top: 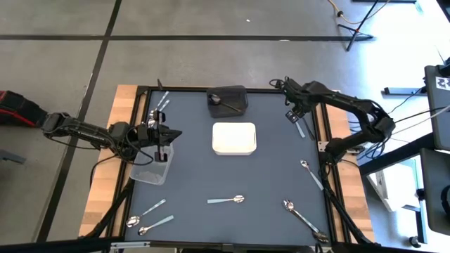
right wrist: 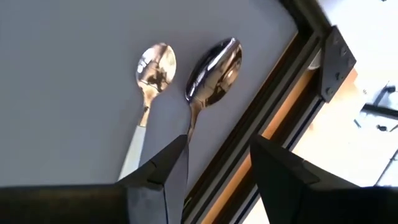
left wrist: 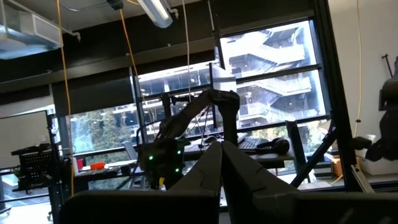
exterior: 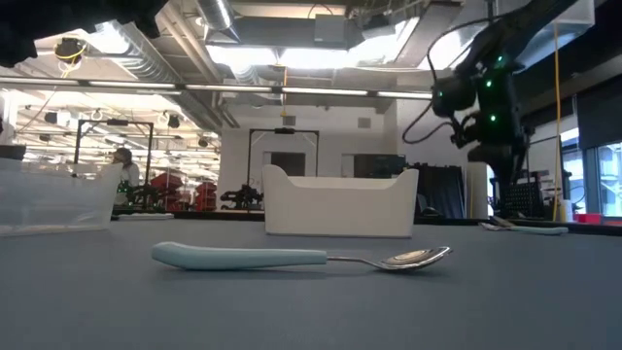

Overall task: Sort silverware by color (type)
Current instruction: Put the black spoon into the black bin

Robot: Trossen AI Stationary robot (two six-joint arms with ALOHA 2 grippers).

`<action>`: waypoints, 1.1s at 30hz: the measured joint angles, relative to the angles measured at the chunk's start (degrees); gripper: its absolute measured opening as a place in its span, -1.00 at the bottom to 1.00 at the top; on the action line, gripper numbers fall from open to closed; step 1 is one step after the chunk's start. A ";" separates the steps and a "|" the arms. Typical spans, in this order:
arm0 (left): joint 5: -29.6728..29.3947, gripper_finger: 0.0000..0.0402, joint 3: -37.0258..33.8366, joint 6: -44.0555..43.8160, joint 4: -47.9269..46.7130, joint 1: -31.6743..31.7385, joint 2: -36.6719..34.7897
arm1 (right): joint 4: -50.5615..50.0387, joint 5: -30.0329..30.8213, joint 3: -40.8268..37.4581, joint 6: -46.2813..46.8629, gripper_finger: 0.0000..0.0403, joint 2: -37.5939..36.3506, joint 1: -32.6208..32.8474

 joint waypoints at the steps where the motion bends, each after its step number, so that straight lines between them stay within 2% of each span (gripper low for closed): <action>1: 0.01 -0.99 0.00 -0.01 -0.02 0.00 0.00 | 0.00 -0.04 0.00 0.00 -0.19 0.88 -0.44; 13: 0.02 -0.99 0.00 -0.20 -0.02 0.00 0.00 | 0.15 -0.94 0.04 -0.07 -0.19 9.12 -4.88; 33: 0.02 -0.99 0.00 -0.22 -0.16 0.00 -0.01 | 2.87 -2.48 0.04 -0.74 -0.19 17.88 -5.19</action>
